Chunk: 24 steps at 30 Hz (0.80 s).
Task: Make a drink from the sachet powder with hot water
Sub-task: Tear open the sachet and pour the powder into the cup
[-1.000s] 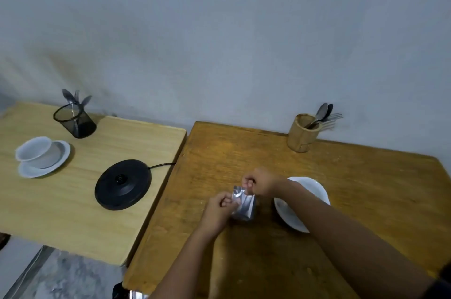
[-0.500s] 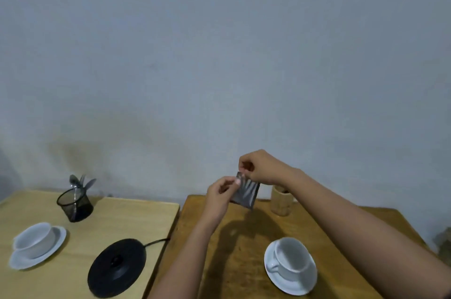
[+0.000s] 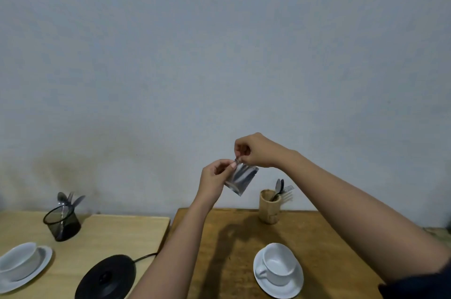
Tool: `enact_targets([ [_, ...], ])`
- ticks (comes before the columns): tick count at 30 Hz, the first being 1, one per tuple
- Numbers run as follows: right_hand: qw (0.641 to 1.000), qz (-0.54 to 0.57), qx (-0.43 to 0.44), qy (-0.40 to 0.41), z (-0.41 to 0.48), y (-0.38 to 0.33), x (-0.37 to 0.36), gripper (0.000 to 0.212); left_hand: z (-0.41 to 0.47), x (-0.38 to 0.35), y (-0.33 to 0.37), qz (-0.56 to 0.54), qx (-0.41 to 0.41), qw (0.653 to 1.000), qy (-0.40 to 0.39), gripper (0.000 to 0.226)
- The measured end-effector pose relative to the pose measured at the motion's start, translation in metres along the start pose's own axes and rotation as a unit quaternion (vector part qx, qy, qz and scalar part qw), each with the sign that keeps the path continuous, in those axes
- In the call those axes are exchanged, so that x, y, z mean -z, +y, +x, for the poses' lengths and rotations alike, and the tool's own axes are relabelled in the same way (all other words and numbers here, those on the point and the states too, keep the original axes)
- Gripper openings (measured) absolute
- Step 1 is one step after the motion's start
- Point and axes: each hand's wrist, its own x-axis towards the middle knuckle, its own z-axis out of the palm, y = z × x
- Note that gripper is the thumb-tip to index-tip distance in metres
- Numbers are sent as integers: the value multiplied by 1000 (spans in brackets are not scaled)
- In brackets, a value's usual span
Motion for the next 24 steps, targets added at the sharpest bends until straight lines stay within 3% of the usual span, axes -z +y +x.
enact_targets([
  [10, 1000, -17, 16, -12, 5, -4, -8, 8, -1, 7, 2, 39, 4, 999, -14, 23],
  [16, 993, -81, 86, -12, 8, -10, -25, 16, -2, 15, 4, 12, 21, 1000, 9, 12],
  [24, 970, -134, 202, 23, 8, -20, -46, 20, 2, 33, 2, -25, 54, 994, 90, 25],
])
